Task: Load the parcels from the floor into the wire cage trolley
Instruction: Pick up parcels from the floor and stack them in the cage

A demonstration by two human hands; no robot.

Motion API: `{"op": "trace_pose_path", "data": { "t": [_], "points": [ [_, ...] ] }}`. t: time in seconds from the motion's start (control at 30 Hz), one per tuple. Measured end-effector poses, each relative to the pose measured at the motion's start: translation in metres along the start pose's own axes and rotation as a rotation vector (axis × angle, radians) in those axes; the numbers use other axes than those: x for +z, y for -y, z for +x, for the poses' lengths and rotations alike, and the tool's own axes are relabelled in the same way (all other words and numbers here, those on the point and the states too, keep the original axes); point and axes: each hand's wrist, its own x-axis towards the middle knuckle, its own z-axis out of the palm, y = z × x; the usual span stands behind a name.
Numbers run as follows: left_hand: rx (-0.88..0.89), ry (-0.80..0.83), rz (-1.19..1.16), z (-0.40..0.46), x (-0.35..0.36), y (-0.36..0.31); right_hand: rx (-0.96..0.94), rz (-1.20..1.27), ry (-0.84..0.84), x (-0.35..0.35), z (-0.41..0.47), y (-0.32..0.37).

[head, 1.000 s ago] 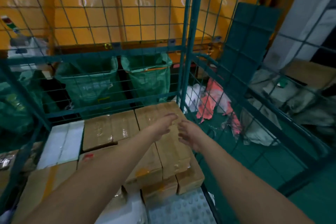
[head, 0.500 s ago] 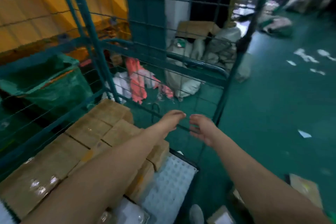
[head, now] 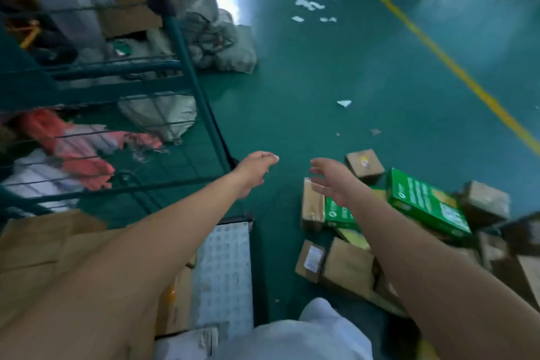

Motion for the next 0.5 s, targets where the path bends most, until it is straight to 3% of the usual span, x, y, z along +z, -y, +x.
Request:
{"op": "trace_pose_path", "data": {
  "t": [0.5],
  "points": [
    [-0.029, 0.204, 0.199, 0.069, 0.181, -0.060, 0.132, 0.156, -0.201, -0.195, 0.030, -0.025]
  ]
}}
